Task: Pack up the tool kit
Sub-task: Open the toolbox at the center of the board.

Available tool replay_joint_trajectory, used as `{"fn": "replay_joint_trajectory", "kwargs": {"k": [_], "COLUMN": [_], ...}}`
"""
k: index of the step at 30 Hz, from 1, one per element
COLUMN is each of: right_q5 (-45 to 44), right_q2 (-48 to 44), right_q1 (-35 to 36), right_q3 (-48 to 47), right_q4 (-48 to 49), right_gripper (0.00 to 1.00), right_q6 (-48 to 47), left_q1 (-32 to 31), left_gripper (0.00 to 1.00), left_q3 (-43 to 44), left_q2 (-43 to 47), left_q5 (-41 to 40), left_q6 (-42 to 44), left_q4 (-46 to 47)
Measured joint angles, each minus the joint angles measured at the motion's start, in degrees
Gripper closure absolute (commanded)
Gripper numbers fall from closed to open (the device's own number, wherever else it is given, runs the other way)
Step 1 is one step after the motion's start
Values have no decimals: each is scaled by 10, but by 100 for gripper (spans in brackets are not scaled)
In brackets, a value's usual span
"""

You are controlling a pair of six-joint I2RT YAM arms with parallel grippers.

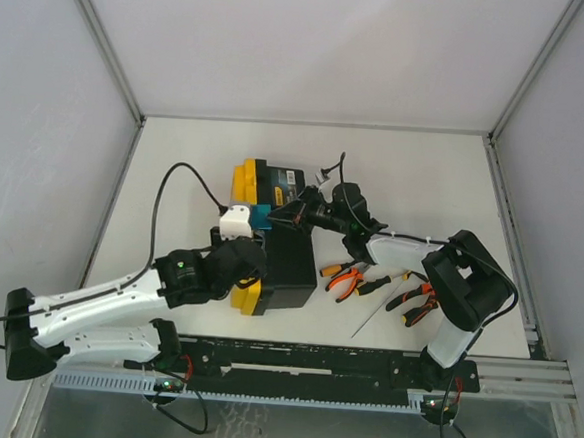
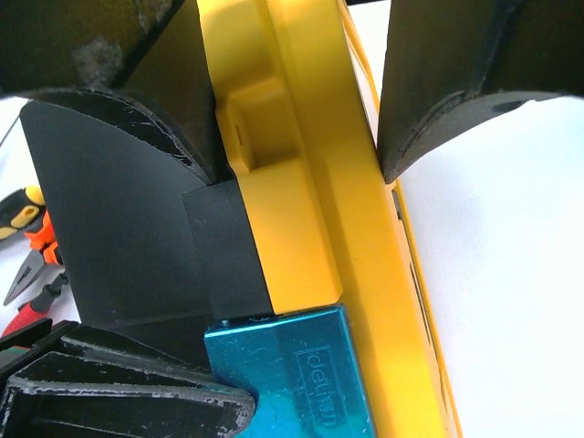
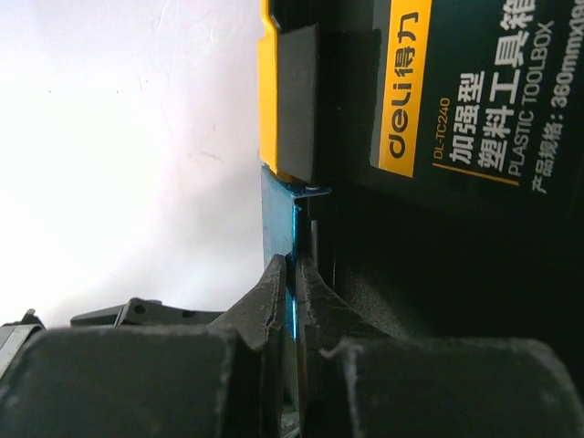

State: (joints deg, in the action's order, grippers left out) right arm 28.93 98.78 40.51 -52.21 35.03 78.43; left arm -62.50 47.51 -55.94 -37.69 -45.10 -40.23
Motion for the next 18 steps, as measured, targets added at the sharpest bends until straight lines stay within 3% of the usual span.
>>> {"fn": "replay_joint_trajectory", "kwargs": {"k": [6, 18], "right_q5": [-18, 4], "right_q2": [-9, -37], "right_q1": [-10, -38], "right_q3": [0, -9], "right_q4": [-14, -41], "right_gripper": [100, 100], "right_q6": [-6, -16], "left_q1": [-27, -83], "left_gripper": [66, 73], "left_q3": [19, 48], "left_q2": [-61, -146], "left_q5": [-58, -170], "left_q6": [-41, -74], "left_q4": [13, 42]}}
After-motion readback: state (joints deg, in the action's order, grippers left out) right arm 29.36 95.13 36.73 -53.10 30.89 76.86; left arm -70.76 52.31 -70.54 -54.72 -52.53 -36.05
